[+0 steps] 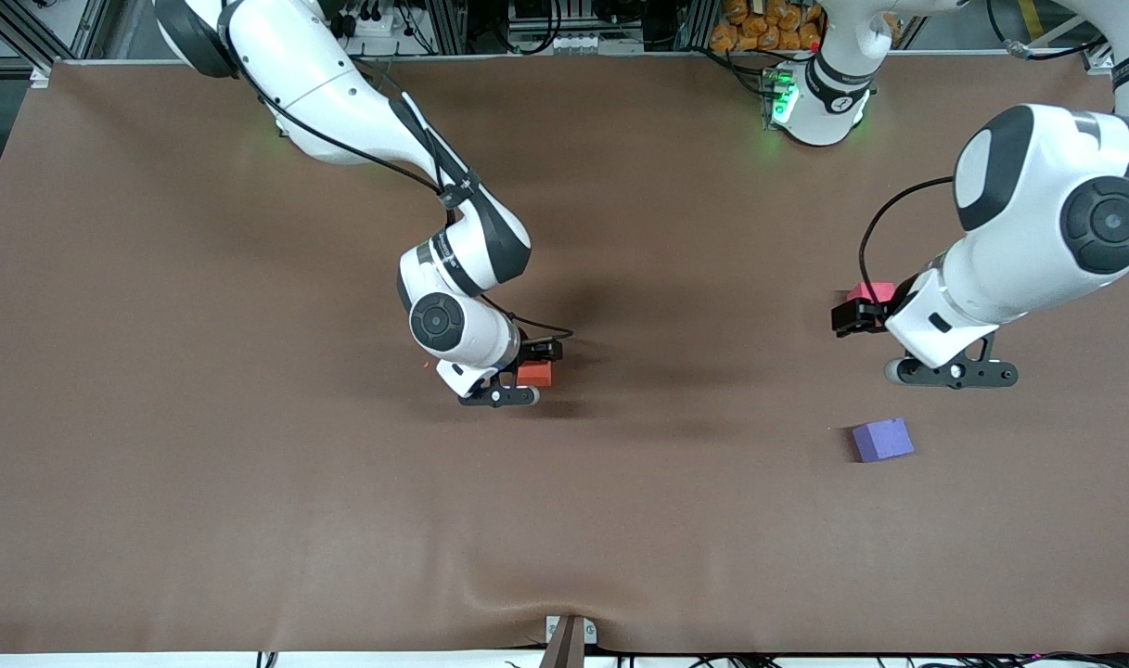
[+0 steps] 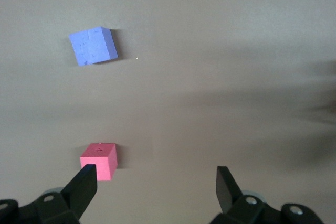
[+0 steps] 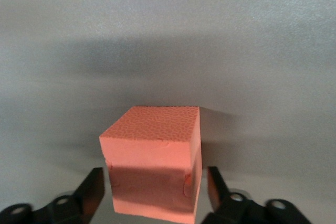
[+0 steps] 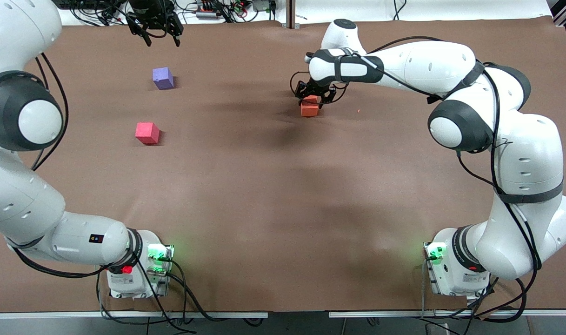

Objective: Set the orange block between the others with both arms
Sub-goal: 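Set the orange block down mid-table with the right gripper and open it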

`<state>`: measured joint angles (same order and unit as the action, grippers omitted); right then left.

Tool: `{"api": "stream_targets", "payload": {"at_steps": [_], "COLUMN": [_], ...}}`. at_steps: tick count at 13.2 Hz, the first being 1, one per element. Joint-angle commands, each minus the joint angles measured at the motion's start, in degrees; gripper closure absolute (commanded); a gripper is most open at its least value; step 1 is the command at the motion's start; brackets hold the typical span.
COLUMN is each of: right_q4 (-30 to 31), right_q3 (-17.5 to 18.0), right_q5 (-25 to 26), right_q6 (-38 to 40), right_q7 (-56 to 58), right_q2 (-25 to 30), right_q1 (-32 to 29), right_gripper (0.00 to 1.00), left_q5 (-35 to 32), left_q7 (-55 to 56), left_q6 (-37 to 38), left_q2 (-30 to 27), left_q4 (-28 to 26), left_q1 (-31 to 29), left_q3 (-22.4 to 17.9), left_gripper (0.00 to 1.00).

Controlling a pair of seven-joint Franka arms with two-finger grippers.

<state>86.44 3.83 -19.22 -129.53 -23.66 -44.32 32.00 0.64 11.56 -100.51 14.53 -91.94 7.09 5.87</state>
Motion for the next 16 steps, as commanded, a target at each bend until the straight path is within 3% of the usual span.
{"api": "stream_targets", "payload": {"at_steps": [1,3,7,11,16], "right_q4": [-1.5,-1.6,-5.1,-4.3,-4.3], "right_q3": [0.1,0.1,0.0,0.1,0.2], "right_q5": [-1.1,-0.9,0.1,11.7,12.6], "right_q6": [0.7,1.4,15.4,21.8,37.2], "right_q7": [0.0,1.1,2.0,1.8,2.2], "right_q2": [-0.6,0.1,3.6,11.8,21.7], "right_q1": [-1.6,-3.9,-8.7,-11.4,-19.1], "right_gripper": [0.00,0.00,0.00,0.00,0.00], "left_q5": [0.9,1.1,1.1,1.0,0.5], "left_q7": [5.1,10.6,22.8,28.9,36.5], "left_q6": [-0.2,-0.3,-2.7,-12.1,-30.2], "left_q2": [2.3,4.3,11.2,18.2,27.6], "left_q4": [3.1,3.8,9.7,10.7,13.1], "left_q1": [2.5,4.4,12.8,21.9,30.2], "left_q3": [-0.2,-0.2,-0.1,-0.2,-0.9], "left_gripper": [0.00,0.00,0.00,0.00,0.00]}}
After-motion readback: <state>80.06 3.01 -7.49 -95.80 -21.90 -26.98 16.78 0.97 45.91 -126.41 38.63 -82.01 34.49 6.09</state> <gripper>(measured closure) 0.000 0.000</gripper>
